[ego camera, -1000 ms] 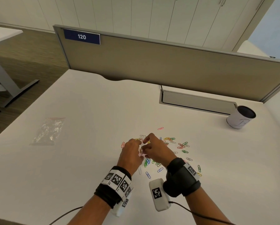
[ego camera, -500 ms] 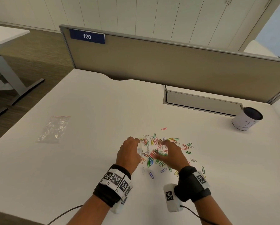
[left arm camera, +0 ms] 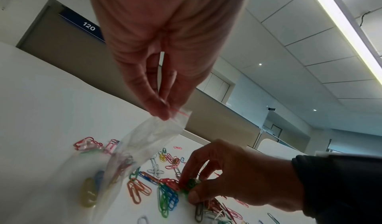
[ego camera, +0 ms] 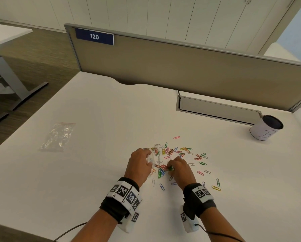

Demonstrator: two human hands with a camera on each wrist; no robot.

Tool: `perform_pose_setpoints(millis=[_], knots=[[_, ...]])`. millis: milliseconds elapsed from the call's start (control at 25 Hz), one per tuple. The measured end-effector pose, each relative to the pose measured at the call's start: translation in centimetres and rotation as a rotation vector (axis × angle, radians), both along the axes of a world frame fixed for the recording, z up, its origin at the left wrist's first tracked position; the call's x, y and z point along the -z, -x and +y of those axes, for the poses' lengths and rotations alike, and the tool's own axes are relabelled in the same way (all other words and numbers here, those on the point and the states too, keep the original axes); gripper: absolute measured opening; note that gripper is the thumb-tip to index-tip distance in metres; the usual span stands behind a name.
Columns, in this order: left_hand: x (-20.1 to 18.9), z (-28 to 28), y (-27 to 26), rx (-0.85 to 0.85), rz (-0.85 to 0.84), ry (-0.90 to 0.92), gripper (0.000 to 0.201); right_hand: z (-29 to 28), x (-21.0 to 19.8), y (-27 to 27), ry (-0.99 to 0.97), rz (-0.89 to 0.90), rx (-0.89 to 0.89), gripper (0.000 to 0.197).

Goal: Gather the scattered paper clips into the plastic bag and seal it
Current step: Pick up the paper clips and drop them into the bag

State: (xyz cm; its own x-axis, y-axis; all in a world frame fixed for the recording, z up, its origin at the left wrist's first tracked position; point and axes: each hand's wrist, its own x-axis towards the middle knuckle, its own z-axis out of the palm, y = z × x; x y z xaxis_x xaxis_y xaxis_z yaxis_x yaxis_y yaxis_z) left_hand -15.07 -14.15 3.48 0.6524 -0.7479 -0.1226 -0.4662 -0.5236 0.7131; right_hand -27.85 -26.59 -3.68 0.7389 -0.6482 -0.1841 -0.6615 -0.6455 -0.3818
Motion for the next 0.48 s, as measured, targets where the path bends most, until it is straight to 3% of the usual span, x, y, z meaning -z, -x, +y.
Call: perform_pose_setpoints(millis=[200,360,480], knots=[[0.2,0.1,0.0,-0.002,0.015,0.025,0.033,-0.5,-0.6,0.2,0.007,-0.061,0.070,0.023],[0.3,0.3,-0.2,-0.010,0.044,0.034,0.036,-1.6,-1.4,1.2,-0.258,-0.318,0.343,0.020],[0.3,0.4,-0.1,-0.014,0.054,0.035,0.040,-1.1,-3.1,2.1,-0.610,-0.583,0.484,0.022]])
